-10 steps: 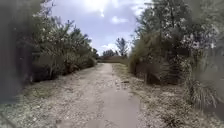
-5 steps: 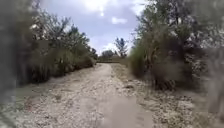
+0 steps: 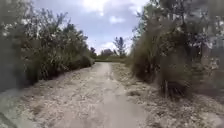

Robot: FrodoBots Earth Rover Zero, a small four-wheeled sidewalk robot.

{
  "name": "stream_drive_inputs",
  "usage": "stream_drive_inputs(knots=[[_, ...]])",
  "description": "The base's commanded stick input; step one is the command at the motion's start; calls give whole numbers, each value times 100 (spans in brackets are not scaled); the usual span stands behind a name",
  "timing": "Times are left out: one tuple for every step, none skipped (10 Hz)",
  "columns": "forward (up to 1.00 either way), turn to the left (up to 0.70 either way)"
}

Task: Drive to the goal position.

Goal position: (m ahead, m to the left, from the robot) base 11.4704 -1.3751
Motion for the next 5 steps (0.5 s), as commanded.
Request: stream_drive_inputs(knots=[[85, 0], [85, 0], [85, 0], [85, 0], [85, 0]])
